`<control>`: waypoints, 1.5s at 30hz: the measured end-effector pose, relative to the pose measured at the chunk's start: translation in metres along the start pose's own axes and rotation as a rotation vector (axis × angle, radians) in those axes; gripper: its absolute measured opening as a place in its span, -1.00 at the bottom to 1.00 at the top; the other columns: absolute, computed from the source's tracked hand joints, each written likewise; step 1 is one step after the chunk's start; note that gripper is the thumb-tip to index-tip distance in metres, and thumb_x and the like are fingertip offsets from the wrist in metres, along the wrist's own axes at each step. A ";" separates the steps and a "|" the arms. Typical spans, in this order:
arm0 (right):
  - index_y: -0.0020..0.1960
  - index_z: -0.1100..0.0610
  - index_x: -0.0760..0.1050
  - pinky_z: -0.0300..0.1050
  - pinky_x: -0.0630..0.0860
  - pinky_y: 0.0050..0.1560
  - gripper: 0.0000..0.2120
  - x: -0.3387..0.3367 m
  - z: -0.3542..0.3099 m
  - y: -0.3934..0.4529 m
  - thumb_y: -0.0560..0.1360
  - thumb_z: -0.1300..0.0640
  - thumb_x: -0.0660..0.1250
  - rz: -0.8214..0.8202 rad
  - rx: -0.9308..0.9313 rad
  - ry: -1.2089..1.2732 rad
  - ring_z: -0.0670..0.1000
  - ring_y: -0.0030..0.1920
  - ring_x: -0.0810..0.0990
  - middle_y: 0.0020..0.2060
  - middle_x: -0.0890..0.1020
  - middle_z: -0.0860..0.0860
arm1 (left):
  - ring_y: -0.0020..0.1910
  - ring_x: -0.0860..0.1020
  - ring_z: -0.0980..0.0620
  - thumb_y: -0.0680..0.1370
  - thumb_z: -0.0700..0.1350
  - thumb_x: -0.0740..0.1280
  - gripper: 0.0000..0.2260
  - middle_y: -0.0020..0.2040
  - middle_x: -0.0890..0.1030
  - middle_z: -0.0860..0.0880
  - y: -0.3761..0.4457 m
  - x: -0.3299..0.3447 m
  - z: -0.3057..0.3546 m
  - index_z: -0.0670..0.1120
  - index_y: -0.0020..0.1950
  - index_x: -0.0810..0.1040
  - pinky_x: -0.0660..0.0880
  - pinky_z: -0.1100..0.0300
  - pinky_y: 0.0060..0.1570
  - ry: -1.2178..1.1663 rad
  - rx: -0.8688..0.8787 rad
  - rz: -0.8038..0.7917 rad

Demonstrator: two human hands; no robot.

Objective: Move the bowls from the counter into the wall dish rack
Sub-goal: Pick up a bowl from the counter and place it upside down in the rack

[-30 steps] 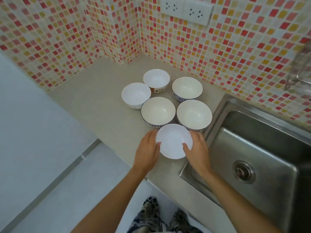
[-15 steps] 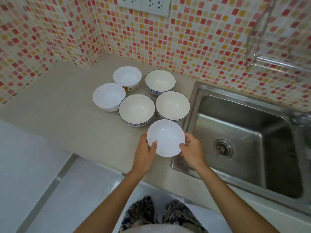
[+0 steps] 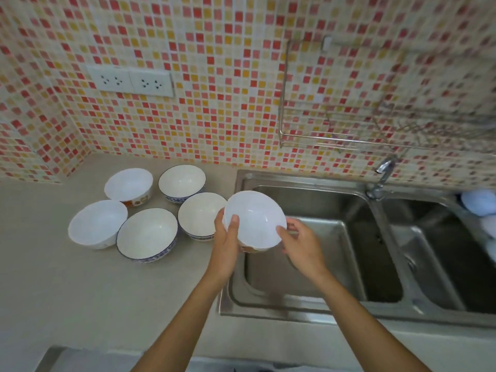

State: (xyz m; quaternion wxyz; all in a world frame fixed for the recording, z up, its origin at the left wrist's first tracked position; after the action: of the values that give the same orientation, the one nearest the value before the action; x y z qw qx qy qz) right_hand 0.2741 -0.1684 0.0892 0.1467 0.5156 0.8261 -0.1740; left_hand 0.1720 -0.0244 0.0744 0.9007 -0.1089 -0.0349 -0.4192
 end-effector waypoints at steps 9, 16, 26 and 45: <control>0.53 0.11 0.19 -0.09 0.12 0.44 -0.43 -0.153 -0.074 0.069 0.59 -0.05 0.24 0.367 -0.378 -0.333 0.04 0.51 0.19 0.51 0.27 0.03 | 0.24 0.49 -0.03 0.58 0.23 0.11 -0.63 0.32 0.47 0.03 0.022 0.074 0.047 0.22 0.38 0.31 0.59 0.22 -0.24 -0.159 0.087 0.024; 0.53 0.19 0.15 0.05 0.01 0.52 -0.40 -0.211 -0.063 0.142 0.62 -0.12 0.12 0.380 -0.414 -0.628 0.10 0.54 0.12 0.53 0.20 0.11 | 0.19 0.57 0.01 0.54 0.33 0.05 -0.58 0.23 0.58 0.06 0.025 0.119 0.071 0.26 0.31 0.42 0.61 -0.02 -0.04 -0.218 0.149 0.005; 0.35 0.19 0.46 0.00 -0.05 0.49 -0.37 -0.229 -0.034 0.177 0.62 -0.26 -0.04 0.519 -0.526 -0.908 0.09 0.40 0.41 0.33 0.53 0.11 | 0.28 0.47 -0.07 0.45 0.40 0.12 -0.55 0.31 0.46 0.08 0.062 0.184 0.132 0.33 0.31 0.35 0.55 -0.15 0.10 0.007 0.350 0.055; 0.27 0.31 0.52 0.12 0.27 0.44 -0.48 -0.224 -0.027 0.185 0.61 -0.04 0.02 0.782 -0.678 -0.731 0.15 0.32 0.51 0.24 0.58 0.20 | 0.06 0.53 -0.14 0.51 0.27 0.21 -0.38 0.29 0.29 -0.17 0.166 0.321 0.184 0.11 0.51 0.13 0.62 0.07 -0.20 1.148 0.939 0.010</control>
State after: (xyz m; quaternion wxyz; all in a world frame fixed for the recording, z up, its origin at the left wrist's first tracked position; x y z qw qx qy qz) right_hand 0.5345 -0.2610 0.1828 0.6272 0.6114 0.4824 -0.0008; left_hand 0.5111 -0.1195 0.2759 0.7309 0.5238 0.2663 -0.3471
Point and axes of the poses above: each hand's wrist, its own y-axis towards the middle knuckle, its own x-axis out of the palm, z = x × y, the point moved 5 cm from there along y, towards the middle knuckle
